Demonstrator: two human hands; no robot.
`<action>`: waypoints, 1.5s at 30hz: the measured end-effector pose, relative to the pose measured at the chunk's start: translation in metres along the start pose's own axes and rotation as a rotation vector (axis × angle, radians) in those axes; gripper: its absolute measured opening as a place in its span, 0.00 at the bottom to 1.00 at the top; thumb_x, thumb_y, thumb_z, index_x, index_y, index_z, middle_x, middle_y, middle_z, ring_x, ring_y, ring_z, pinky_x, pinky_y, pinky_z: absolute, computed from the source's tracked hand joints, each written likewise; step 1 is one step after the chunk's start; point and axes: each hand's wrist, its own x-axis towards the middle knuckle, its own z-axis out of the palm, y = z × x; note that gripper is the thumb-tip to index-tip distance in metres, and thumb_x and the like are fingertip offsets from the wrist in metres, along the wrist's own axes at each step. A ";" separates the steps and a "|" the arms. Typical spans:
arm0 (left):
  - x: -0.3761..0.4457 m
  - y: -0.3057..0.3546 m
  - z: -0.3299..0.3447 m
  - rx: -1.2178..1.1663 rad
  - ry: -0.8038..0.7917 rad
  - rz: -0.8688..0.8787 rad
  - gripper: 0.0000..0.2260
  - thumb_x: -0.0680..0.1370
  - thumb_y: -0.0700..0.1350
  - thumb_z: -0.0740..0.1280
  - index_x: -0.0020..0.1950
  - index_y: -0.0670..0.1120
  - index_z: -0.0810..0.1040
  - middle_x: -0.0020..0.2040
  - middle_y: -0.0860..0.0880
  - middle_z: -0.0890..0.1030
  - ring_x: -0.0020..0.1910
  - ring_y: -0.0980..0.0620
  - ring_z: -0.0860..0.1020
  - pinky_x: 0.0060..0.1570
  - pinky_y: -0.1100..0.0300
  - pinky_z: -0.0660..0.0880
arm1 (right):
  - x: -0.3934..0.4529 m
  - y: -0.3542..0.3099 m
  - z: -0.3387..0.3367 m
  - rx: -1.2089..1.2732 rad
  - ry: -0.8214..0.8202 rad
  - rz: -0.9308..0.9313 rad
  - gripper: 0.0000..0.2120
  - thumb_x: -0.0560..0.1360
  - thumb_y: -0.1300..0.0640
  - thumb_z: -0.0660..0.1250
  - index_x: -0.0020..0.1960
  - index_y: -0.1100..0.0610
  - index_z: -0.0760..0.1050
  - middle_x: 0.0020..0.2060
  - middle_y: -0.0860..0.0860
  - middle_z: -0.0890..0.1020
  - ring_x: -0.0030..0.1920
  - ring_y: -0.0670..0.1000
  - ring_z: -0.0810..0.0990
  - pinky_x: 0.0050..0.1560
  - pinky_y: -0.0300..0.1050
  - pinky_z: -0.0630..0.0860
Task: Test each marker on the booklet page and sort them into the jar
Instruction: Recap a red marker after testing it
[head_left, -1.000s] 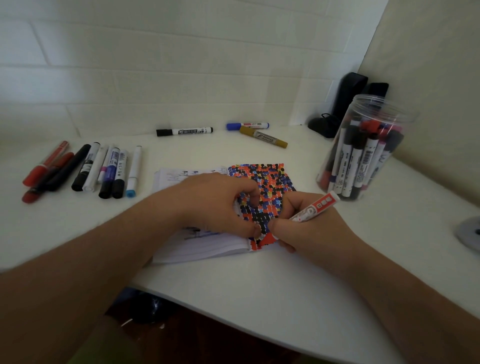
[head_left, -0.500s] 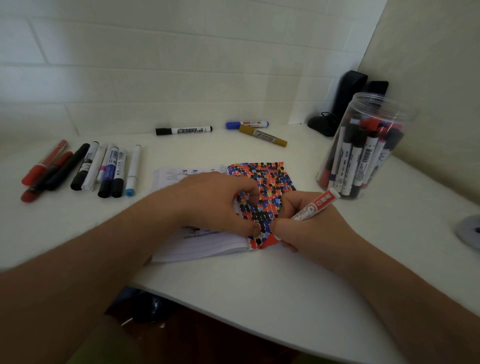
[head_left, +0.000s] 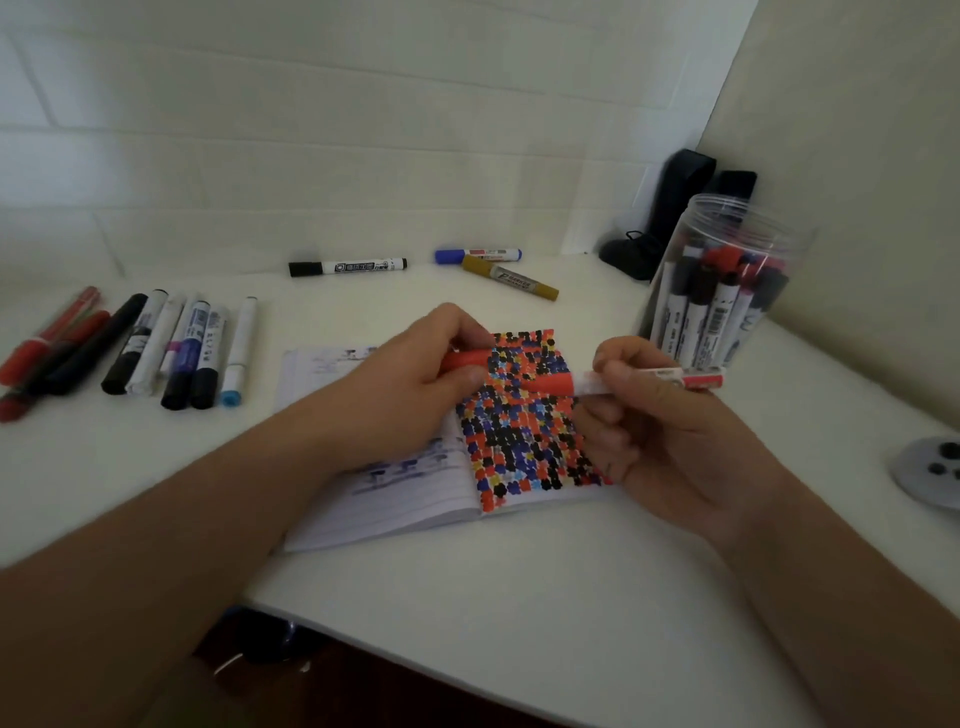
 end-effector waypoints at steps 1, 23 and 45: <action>0.000 -0.002 0.002 -0.047 0.008 0.012 0.09 0.84 0.47 0.65 0.57 0.62 0.74 0.51 0.59 0.80 0.48 0.66 0.78 0.46 0.71 0.71 | 0.000 -0.003 -0.001 0.023 0.010 0.008 0.17 0.65 0.52 0.82 0.48 0.56 0.79 0.34 0.53 0.74 0.31 0.49 0.71 0.27 0.38 0.67; -0.002 -0.005 -0.003 -0.161 -0.076 0.072 0.10 0.82 0.45 0.68 0.58 0.59 0.83 0.37 0.60 0.82 0.35 0.64 0.77 0.39 0.71 0.72 | 0.005 0.006 0.012 -0.266 0.293 -0.052 0.06 0.77 0.63 0.70 0.42 0.55 0.79 0.35 0.57 0.80 0.36 0.53 0.79 0.35 0.46 0.79; -0.002 -0.006 -0.001 -0.238 -0.041 0.072 0.09 0.78 0.44 0.72 0.56 0.55 0.82 0.48 0.56 0.87 0.48 0.57 0.85 0.54 0.59 0.79 | 0.004 0.003 0.015 -0.294 0.349 -0.041 0.08 0.80 0.59 0.67 0.51 0.62 0.82 0.40 0.61 0.85 0.36 0.57 0.82 0.35 0.46 0.81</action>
